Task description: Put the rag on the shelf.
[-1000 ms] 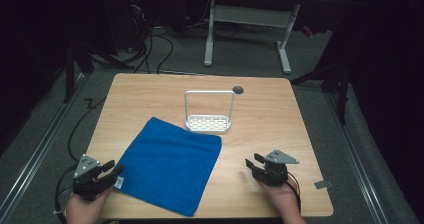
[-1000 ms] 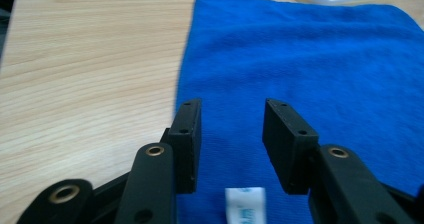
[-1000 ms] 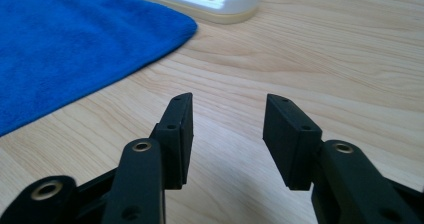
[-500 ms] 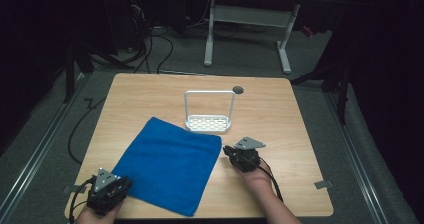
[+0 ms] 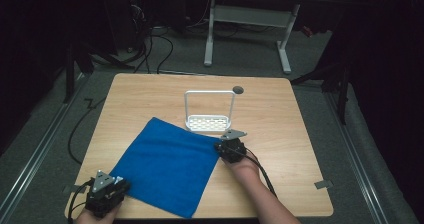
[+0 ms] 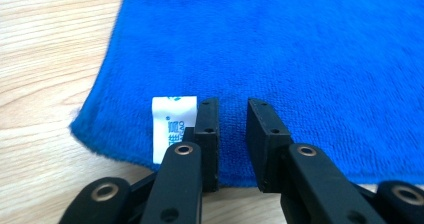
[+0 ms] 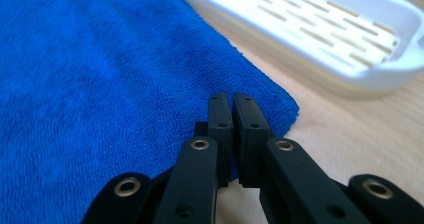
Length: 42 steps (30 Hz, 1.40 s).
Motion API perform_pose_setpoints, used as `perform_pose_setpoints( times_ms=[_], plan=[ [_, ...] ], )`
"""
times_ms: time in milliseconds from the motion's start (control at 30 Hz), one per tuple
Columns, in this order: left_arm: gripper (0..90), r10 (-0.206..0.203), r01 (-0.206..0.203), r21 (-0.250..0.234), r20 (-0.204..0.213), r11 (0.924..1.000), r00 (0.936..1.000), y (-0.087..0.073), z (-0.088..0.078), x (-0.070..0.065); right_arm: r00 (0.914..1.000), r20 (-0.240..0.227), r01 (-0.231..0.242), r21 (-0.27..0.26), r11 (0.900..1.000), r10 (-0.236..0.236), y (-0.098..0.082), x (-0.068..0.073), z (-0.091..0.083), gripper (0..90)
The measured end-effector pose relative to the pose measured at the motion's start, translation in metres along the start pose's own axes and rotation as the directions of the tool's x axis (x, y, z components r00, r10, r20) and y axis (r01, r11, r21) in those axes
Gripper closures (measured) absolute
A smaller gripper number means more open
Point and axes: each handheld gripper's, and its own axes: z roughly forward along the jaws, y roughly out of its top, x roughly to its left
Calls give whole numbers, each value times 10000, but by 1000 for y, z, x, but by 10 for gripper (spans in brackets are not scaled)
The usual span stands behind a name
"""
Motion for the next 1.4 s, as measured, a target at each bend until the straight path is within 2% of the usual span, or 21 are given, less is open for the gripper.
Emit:
perform_pose_setpoints(
  times_ms=[67,167,433,467,633,733,767,800,833,867,900,933,967,1000,1033,1067,1100,1133,1233,1267,1400],
  plan=[
    [769,-110,110,-11,-50,9999,9999,0,-1,5,9998,-56,181,-42,9998,-181,-6,3,-6,876],
    [775,-222,222,-17,-230,9998,9995,1,0,12,9988,-276,404,112,9991,-401,-22,14,-26,876],
    [775,-151,149,-56,-407,9999,9991,12,11,18,9978,-569,352,194,9992,-341,-47,31,-55,876],
    [775,-144,143,-31,-394,9999,9991,15,14,19,9976,-602,358,212,9991,-345,-55,36,-63,876],
    [775,114,-115,-27,-435,9999,9990,32,31,21,9969,-772,175,246,9995,-155,-67,44,-77,875],
    [775,267,-268,-3,-532,9996,9982,40,39,23,9966,-809,126,83,9999,-119,-71,48,-86,860],
    [776,233,-234,-13,-512,9997,9984,43,42,26,9974,-720,39,-290,9996,-60,-67,45,-90,855],
    [778,233,-234,-13,-512,9997,9984,43,42,26,9974,-720,39,-290,9996,-60,-67,45,-90,855],
    [778,176,-178,-41,-499,9998,9986,43,42,27,9983,-586,29,-432,9991,-54,-63,43,-90,855],
    [780,106,-111,-92,-497,9999,9987,41,41,28,9983,-590,2,-524,9986,-33,-50,37,-82,856],
    [780,106,-111,-92,-497,9999,9987,41,41,28,9983,-590,2,-524,9986,-33,-50,37,-82,856],
    [779,128,-133,-84,-571,9999,9983,40,39,27,9985,-477,231,-527,9983,-256,-31,33,-63,857],
    [779,128,-133,-84,-571,9999,9983,40,39,27,9985,-477,231,-527,9983,-256,-31,33,-63,857],
    [778,76,-84,-121,-597,9999,9982,38,38,27,9981,-503,337,-357,9988,-355,-13,31,-41,857],
    [777,76,-84,-121,-597,9999,9982,38,38,27,9981,-503,337,-357,9988,-355,-13,31,-41,857],
    [777,85,-93,-126,-595,9999,9982,37,37,27,9981,-491,357,-269,9990,-370,-6,31,-33,857],
    [777,69,-76,-131,-572,9999,9983,37,37,27,9980,-544,317,-110,9994,-323,3,30,-20,857],
    [775,66,-74,-145,-559,9999,9984,36,36,27,9976,-483,494,90,9987,-489,15,31,-4,859],
    [775,11,-20,-181,-488,9998,9988,34,34,29,9972,-514,561,305,9980,-545,21,32,7,861],
    [774,-25,16,-198,-431,9998,9991,33,33,30,9955,-487,841,542,9950,-815,22,37,14,873],
    [761,-19,11,-185,-427,9998,9991,32,33,29,9954,-416,887,511,9947,-866,18,38,10,897]
  ],
)
